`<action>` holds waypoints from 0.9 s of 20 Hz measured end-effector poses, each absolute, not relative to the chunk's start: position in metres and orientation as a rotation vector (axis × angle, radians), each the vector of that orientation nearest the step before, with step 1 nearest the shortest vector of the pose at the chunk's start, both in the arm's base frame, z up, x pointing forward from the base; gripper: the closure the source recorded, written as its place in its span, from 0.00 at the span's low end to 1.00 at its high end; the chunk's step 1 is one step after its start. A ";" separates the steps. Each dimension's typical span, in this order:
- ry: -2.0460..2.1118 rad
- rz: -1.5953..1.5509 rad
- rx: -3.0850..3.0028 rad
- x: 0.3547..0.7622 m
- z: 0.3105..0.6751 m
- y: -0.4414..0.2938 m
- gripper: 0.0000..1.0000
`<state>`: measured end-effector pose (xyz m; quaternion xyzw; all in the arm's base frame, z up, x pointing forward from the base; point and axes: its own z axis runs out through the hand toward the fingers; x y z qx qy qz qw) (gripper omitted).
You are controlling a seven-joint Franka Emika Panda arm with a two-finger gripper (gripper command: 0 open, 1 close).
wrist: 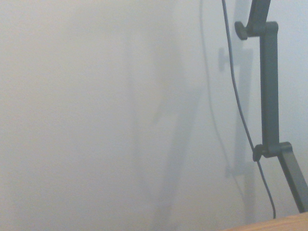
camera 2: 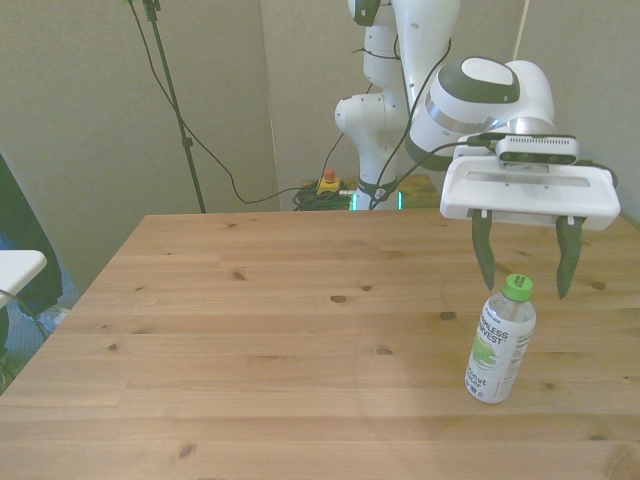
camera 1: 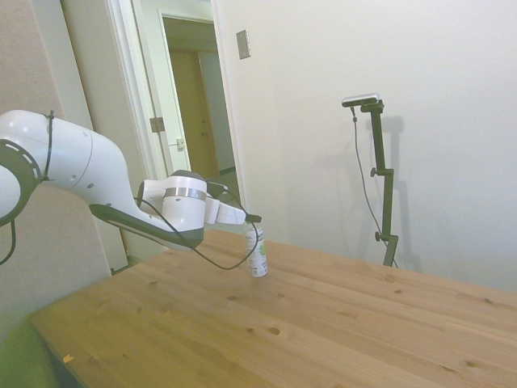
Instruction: Stand the water bottle
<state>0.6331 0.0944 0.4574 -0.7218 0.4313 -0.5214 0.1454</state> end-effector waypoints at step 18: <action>1.241 -0.841 -2.620 0.482 0.514 0.109 0.00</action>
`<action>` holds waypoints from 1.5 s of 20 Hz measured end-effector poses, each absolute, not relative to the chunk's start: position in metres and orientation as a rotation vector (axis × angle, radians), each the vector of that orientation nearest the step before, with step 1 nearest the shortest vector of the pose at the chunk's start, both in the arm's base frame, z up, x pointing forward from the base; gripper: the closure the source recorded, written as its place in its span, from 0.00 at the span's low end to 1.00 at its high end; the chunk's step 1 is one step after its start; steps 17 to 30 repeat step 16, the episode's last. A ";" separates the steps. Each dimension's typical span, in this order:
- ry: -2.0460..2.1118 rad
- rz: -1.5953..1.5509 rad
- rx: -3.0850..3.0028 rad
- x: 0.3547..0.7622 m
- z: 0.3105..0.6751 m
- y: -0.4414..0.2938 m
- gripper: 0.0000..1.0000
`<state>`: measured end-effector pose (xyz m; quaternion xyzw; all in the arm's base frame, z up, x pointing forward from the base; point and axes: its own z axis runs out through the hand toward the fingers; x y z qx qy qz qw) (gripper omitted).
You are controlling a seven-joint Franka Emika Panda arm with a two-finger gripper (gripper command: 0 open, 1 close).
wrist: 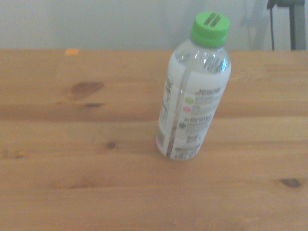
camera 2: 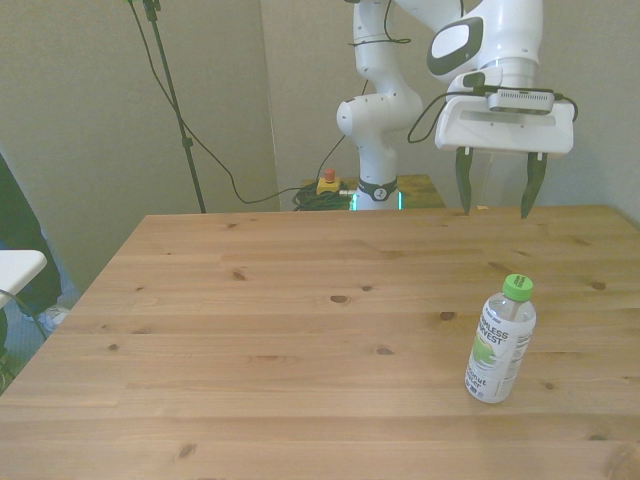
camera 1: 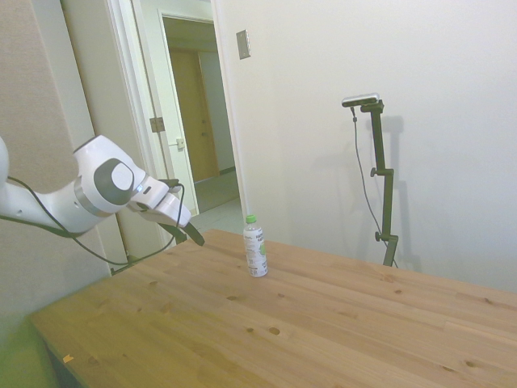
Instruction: Stand the water bottle
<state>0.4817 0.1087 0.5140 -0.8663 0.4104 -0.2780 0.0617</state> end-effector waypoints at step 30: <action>1.164 -0.427 -2.831 0.434 0.588 0.027 0.00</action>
